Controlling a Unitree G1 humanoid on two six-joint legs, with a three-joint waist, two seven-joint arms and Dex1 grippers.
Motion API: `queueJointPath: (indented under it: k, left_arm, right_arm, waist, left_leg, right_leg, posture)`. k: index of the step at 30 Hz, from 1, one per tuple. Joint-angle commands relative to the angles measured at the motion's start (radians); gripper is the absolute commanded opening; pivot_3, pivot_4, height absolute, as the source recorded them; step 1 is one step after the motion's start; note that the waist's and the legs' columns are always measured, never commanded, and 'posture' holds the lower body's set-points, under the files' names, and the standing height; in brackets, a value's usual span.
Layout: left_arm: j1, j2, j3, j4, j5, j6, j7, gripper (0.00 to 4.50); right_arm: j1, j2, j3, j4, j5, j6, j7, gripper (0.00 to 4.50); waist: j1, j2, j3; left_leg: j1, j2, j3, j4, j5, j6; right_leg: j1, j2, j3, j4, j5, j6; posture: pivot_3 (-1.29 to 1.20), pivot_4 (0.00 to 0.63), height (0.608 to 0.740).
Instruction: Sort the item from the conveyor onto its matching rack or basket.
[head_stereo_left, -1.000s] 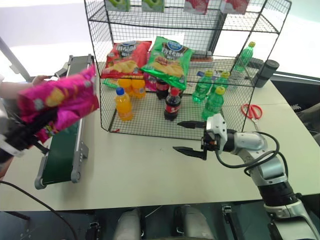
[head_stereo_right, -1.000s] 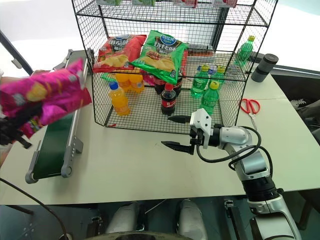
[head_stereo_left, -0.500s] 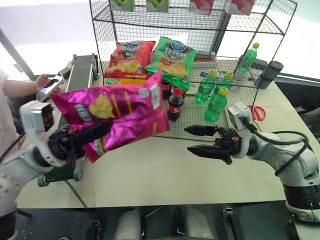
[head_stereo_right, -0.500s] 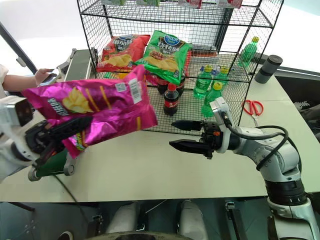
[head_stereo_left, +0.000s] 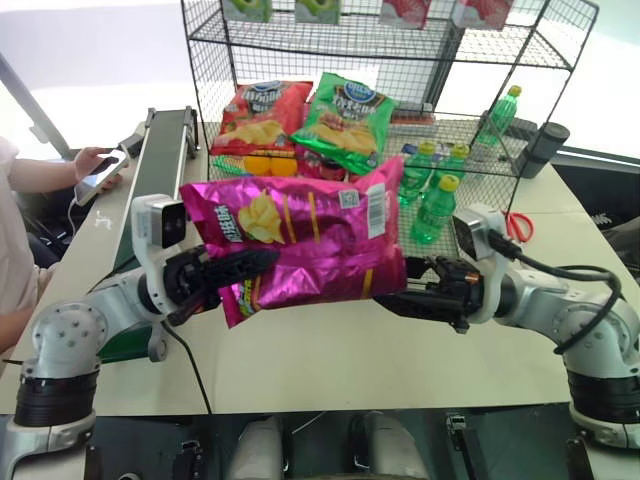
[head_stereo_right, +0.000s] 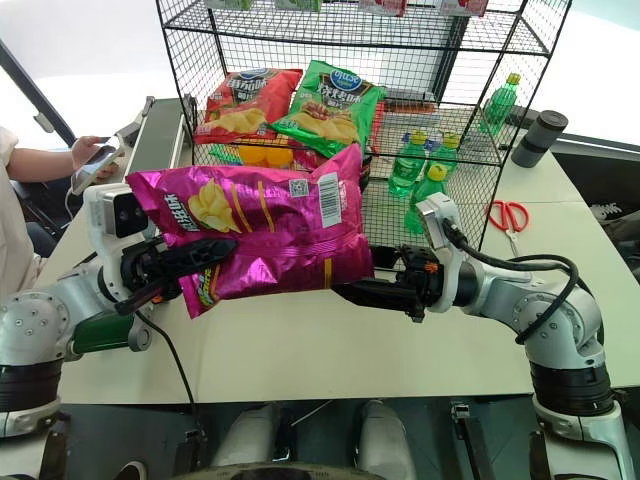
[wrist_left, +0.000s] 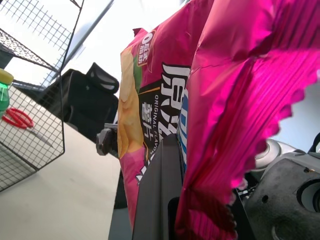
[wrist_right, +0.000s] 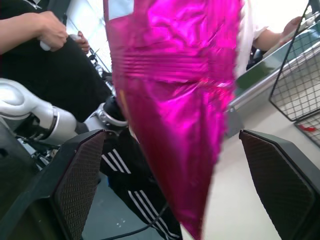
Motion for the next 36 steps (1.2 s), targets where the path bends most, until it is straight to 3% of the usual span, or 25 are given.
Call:
queueJointPath:
  k: [1, 2, 5, 12, 13, 14, 16, 22, 25, 32, 36]
  left_arm:
    - [-0.019, -0.019, -0.009, -0.004, 0.044, -0.018, -0.026, 0.01]
    - [-0.02, -0.023, -0.01, -0.005, 0.053, -0.019, -0.028, 0.01]
    - [-0.003, -0.029, -0.019, -0.023, 0.088, -0.024, -0.042, 0.0]
    - [0.011, -0.053, -0.024, -0.016, 0.16, -0.042, -0.013, 0.0]
    - [0.006, -0.06, -0.024, -0.005, 0.19, -0.063, -0.001, 0.0]
    - [0.007, -0.056, -0.026, 0.0, 0.214, -0.073, -0.003, 0.58]
    - [0.02, -0.044, -0.028, -0.004, 0.263, -0.099, -0.026, 1.31]
    - [0.07, -0.036, 0.024, 0.017, 0.351, -0.176, -0.033, 4.48]
    - [0.083, -0.048, 0.029, 0.028, 0.403, -0.234, -0.038, 4.5]
    - [0.021, -0.181, -0.037, 0.043, 0.542, -0.38, 0.03, 4.5]
    - [-0.032, -0.251, -0.093, 0.065, 0.631, -0.455, 0.056, 4.5]
  right_arm:
    - [-0.008, -0.017, 0.009, -0.039, 0.047, 0.038, -0.016, 4.5]
    - [-0.008, -0.018, 0.013, -0.039, 0.05, 0.045, -0.018, 4.5]
    - [-0.016, -0.006, 0.028, -0.026, 0.038, 0.052, -0.037, 3.7]
    - [-0.023, 0.014, 0.049, -0.02, 0.015, 0.03, -0.042, 0.14]
    - [-0.018, 0.009, 0.049, -0.017, -0.011, 0.01, -0.037, 0.07]
    - [-0.016, 0.006, 0.043, -0.011, -0.034, -0.012, -0.036, 0.07]
    - [-0.013, 0.002, 0.025, -0.001, -0.067, -0.045, -0.041, 0.07]
    - [0.134, -0.088, -0.129, -0.07, -0.154, -0.162, -0.029, 0.07]
    - [0.201, -0.114, -0.204, -0.116, -0.206, -0.251, -0.028, 0.07]
    - [0.139, -0.115, -0.427, -0.091, -0.336, -0.519, -0.126, 0.07]
    - [0.069, -0.163, -0.364, 0.048, -0.688, -0.838, -0.174, 0.07]
  waist:
    - [0.0, 0.0, 0.0]
    - [0.001, 0.0, 0.0]
    - [0.002, 0.0, 0.0]
    - [0.002, 0.0, 0.0]
    - [0.002, 0.0, 0.0]
    - [0.003, 0.0, 0.0]
    - [0.002, 0.0, 0.0]
    - [0.005, 0.0, 0.0]
    - [0.005, 0.0, 0.0]
    - [0.004, 0.0, 0.0]
    - [0.003, 0.0, 0.0]
  left_leg:
    - [0.0, 0.0, 0.0, 0.0, 0.0, 0.0]
    - [0.0, 0.0, 0.0, 0.0, 0.0, 0.0]
    - [0.0, 0.0, 0.0, 0.0, 0.0, 0.0]
    - [-0.001, 0.0, 0.0, 0.0, 0.0, 0.0]
    - [-0.001, 0.0, 0.0, 0.0, 0.0, 0.0]
    - [-0.001, 0.0, 0.0, 0.0, 0.0, 0.0]
    - [-0.001, 0.0, 0.0, 0.0, 0.0, 0.0]
    - [-0.001, 0.0, 0.0, 0.0, -0.001, 0.001]
    - [-0.002, 0.0, 0.0, 0.0, -0.001, 0.001]
    - [-0.001, 0.0, 0.0, 0.0, -0.001, 0.001]
    - [-0.001, -0.002, 0.0, 0.0, -0.001, 0.001]
  right_leg:
    - [0.0, 0.0, 0.0, 0.0, 0.0, 0.0]
    - [0.0, 0.0, 0.0, 0.0, 0.0, 0.0]
    - [0.0, 0.0, 0.0, 0.0, 0.0, 0.0]
    - [0.0, 0.0, 0.0, 0.0, 0.0, 0.0]
    - [0.0, 0.0, 0.0, 0.0, 0.0, 0.0]
    - [0.0, 0.0, 0.0, -0.001, 0.0, 0.0]
    - [0.0, 0.0, 0.0, -0.001, 0.0, 0.0]
    - [-0.001, 0.0, 0.0, -0.001, 0.0, 0.0]
    - [-0.001, 0.0, 0.0, -0.002, 0.0, 0.0]
    - [0.0, 0.0, 0.0, -0.002, 0.0, 0.0]
    - [0.0, -0.001, 0.0, -0.002, 0.0, 0.0]
  posture:
    - [0.0, 0.15, 0.74]
    - [0.0, 0.15, 0.74]
    - [0.0, 0.15, 0.74]
    - [0.0, 0.15, 0.74]
    - [0.0, 0.15, 0.74]
    - [0.0, 0.15, 0.74]
    - [0.0, 0.15, 0.74]
    - [0.0, 0.15, 0.74]
    - [0.0, 0.15, 0.74]
    - [0.0, 0.15, 0.74]
    - [0.0, 0.15, 0.74]
